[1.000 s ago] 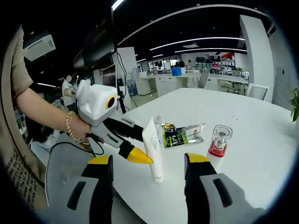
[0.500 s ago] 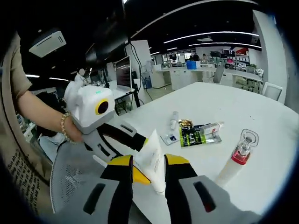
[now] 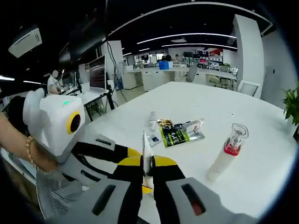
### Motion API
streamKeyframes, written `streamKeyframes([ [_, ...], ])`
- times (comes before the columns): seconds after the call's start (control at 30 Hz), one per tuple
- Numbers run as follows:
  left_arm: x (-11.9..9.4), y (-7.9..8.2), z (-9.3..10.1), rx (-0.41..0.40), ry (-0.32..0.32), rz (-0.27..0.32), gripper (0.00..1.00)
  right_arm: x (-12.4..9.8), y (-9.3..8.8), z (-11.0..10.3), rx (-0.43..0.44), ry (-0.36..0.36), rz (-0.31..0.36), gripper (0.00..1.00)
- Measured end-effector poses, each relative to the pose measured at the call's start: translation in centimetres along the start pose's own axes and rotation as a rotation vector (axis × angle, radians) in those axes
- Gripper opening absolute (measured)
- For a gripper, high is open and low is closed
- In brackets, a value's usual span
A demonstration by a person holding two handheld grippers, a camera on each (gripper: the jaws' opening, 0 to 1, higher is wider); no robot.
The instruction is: Arrange the skincare products in the storage area until every visible bottle or jar stands upright without overlapping.
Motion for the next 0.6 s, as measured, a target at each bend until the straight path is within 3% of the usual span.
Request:
streamKeyframes([
  [0.07, -0.2, 0.3, 0.6, -0.027, 0.053, 0.019, 0.30, 0.0, -0.1, 0.3, 0.058, -0.034, 0.004, 0.06],
  [0.2, 0.0, 0.9, 1.9, -0.059, 0.160, 0.048, 0.40, 0.1, 0.0, 0.3, 0.082, -0.059, 0.011, 0.06],
  [0.27, 0.2, 0.8, 2.1, -0.071, 0.229, 0.035, 0.41, 0.1, 0.0, 0.2, 0.085, -0.069, 0.013, 0.06],
  [0.43, 0.8, 0.3, 2.0, -0.090, 0.327, 0.018, 0.37, 0.0, -0.1, 0.1, 0.121, -0.058, 0.010, 0.07],
  [0.53, 1.2, 0.0, 1.4, -0.090, 0.336, -0.003, 0.30, 0.0, -0.2, 0.1, 0.123, -0.038, 0.011, 0.08],
  [0.6, 1.3, -0.1, 1.1, -0.139, 0.323, -0.004, 0.29, 0.0, -0.1, 0.1, 0.125, -0.017, 0.014, 0.08],
])
Point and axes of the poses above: the point that each gripper's makers call its tool centre point, and the gripper's own axes: x roughly forward along the fingers, z roughly to its right, y roughly out of its top, the point moved 5 cm from there along -x, roughly backward along the fingers, and after that the axes turned 3 degrees about -x, right-handed, at the moved point
